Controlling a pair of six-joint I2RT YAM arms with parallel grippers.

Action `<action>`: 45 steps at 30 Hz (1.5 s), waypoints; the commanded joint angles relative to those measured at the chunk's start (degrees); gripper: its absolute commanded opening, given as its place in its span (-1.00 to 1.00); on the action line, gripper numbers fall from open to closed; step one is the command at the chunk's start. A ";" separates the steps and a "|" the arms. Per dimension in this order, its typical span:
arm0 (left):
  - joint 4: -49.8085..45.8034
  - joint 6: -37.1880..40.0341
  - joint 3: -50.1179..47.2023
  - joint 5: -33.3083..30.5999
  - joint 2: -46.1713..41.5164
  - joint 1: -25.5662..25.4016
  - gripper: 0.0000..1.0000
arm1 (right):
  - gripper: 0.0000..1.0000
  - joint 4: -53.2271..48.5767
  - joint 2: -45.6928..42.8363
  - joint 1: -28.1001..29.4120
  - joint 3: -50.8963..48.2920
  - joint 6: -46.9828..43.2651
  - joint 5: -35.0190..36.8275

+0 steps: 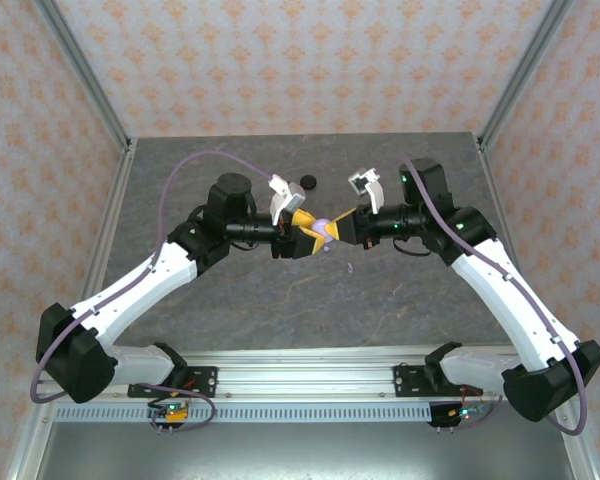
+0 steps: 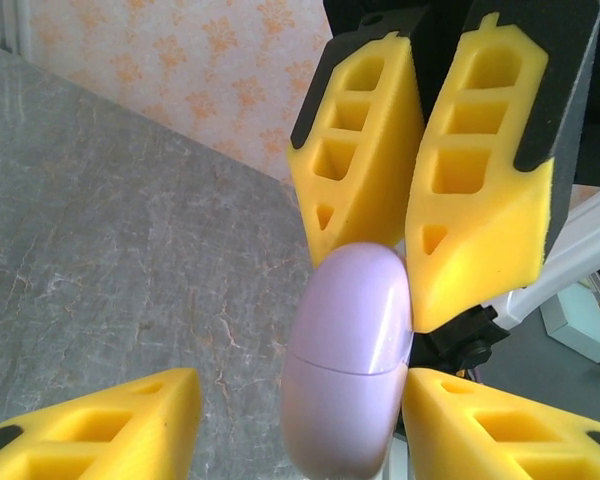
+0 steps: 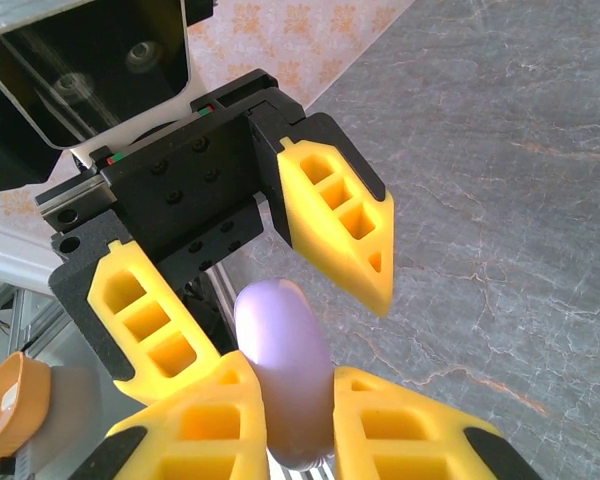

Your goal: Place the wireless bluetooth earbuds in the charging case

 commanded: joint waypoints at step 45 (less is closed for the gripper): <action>4.03 5.13 -1.86 0.95 -0.98 -1.94 -0.72 | -0.45 -4.16 1.18 0.76 2.01 -1.45 2.07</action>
